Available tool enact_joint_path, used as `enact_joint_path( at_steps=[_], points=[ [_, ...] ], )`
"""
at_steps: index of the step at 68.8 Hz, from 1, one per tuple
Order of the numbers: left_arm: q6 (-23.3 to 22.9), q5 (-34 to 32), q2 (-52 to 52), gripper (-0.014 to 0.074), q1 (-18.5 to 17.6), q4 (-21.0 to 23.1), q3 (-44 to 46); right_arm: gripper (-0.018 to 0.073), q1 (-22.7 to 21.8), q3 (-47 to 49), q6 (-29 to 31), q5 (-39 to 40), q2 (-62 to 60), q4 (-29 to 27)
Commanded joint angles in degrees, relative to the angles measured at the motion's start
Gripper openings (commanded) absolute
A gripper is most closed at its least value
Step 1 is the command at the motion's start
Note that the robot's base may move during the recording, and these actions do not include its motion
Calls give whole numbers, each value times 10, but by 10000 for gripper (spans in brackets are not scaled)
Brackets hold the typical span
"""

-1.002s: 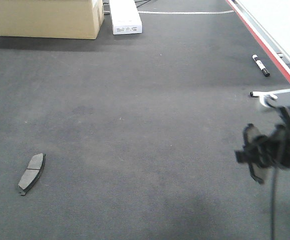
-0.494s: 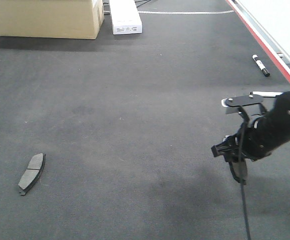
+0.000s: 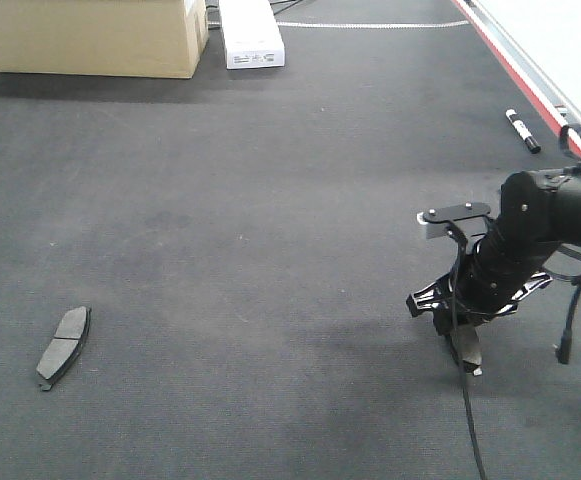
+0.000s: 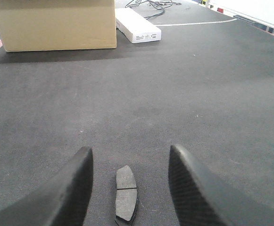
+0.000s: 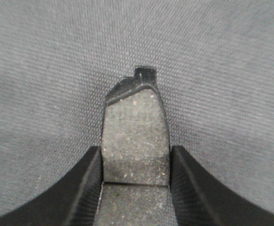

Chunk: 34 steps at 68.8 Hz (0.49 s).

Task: Move and align brake pads A on conveyor
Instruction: 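Lower the right gripper's pad onto the belt beside the other pad and release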

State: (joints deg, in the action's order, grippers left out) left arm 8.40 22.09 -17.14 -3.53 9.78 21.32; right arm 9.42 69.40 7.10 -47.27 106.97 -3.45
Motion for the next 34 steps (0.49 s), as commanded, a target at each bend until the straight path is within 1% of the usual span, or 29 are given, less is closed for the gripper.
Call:
enact_joint_path(
  at_steps=[1, 11, 28, 34],
  points=[
    [-1, -46, -4, 343, -1, 9, 15, 66, 1, 21, 3, 6, -22, 3],
    [-1, -46, -4, 343, -1, 9, 15, 146, 1, 21, -10, 6, -19, 3],
    [-1, -46, -4, 343, -1, 9, 15, 379, 1, 21, -18, 10, -20, 4],
    [-1, -46, -4, 343, -1, 9, 15, 417, 0, 21, -22, 0, -30, 4]
  ],
)
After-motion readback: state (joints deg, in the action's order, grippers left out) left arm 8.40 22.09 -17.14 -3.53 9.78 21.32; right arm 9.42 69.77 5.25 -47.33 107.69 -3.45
